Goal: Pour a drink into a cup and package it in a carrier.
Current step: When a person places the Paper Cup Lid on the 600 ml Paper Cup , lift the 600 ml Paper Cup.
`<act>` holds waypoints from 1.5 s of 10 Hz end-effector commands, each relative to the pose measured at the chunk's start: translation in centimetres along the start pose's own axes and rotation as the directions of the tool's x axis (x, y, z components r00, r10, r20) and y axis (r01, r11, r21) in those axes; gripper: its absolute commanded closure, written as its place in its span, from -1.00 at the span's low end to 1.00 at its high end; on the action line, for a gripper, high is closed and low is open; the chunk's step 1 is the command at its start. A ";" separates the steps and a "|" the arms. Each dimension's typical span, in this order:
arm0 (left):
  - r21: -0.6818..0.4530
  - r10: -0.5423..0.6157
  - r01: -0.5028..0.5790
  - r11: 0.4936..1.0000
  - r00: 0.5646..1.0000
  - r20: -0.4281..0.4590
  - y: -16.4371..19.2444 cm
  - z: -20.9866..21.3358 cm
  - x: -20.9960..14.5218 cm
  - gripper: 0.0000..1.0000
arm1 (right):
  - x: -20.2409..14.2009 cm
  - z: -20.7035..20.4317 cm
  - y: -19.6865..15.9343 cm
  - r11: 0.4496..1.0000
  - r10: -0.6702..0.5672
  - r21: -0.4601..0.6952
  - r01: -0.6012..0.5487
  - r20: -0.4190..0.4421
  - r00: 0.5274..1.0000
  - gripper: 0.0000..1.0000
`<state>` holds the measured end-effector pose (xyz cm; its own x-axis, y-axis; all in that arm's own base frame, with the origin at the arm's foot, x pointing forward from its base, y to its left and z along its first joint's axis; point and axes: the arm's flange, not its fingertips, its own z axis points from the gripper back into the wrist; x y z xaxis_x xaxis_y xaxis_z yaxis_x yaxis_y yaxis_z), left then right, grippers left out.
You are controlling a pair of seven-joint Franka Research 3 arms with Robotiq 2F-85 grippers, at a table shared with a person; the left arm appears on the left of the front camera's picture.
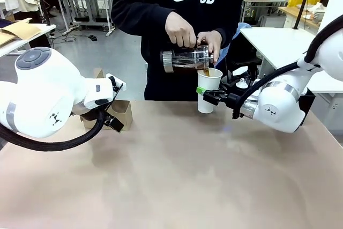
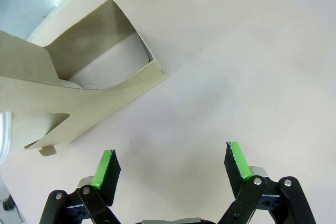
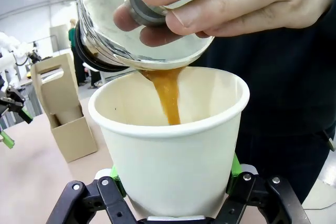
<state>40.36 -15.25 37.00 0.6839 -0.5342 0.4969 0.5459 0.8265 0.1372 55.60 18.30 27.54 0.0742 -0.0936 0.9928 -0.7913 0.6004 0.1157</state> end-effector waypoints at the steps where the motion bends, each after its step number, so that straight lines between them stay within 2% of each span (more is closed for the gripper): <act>1: -0.002 0.002 -0.002 1.000 1.000 0.001 0.1 0.0 0.0 -1.00 | 0.3 0.3 0.5 1.000 -0.001 0.001 0.001 0.003 1.000 -0.60; 15: -0.002 0.002 -0.002 1.000 1.000 0.001 0.1 0.0 0.0 -1.00 | 0.3 0.3 0.5 1.000 -0.001 0.001 0.001 0.003 1.000 -0.60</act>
<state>40.36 -15.25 37.00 0.6839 -0.5342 0.4969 0.5459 0.8265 0.1372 55.32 18.18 27.17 0.0827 -0.0910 0.9924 -0.7898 0.6013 0.1210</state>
